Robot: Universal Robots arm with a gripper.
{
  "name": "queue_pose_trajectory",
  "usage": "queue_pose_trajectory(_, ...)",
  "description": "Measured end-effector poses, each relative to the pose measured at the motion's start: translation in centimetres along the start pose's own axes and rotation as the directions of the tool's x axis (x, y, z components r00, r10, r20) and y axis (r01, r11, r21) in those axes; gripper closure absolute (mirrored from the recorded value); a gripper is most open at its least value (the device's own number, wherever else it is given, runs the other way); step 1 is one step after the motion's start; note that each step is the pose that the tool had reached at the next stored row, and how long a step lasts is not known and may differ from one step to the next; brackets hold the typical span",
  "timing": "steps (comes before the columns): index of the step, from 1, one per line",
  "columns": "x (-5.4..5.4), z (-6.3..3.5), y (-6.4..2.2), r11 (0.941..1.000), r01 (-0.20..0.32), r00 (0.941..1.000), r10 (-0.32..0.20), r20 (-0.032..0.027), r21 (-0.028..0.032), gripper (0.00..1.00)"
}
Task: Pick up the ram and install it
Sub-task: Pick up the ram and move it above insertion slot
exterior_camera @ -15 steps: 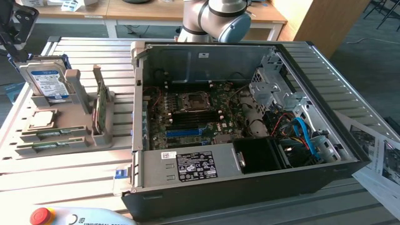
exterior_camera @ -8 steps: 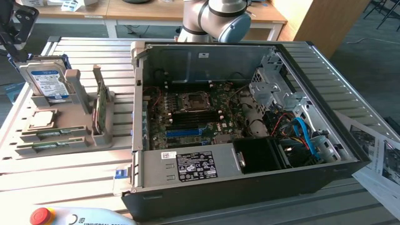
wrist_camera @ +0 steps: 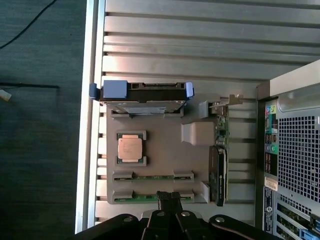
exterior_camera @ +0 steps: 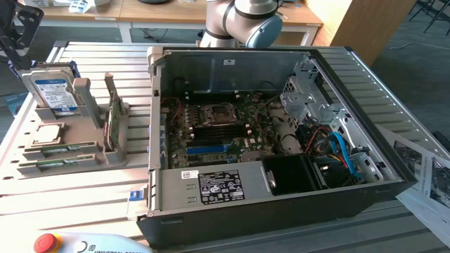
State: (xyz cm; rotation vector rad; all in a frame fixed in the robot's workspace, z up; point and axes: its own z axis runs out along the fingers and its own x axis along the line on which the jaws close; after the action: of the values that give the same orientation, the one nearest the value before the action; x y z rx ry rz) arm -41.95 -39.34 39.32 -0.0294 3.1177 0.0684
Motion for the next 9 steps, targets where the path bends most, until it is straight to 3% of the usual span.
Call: queue_pose_trajectory(9, 0.0, 0.0, 0.0, 0.9993, 0.039, 0.9993, -0.039, -0.0017, -0.001, 0.9)
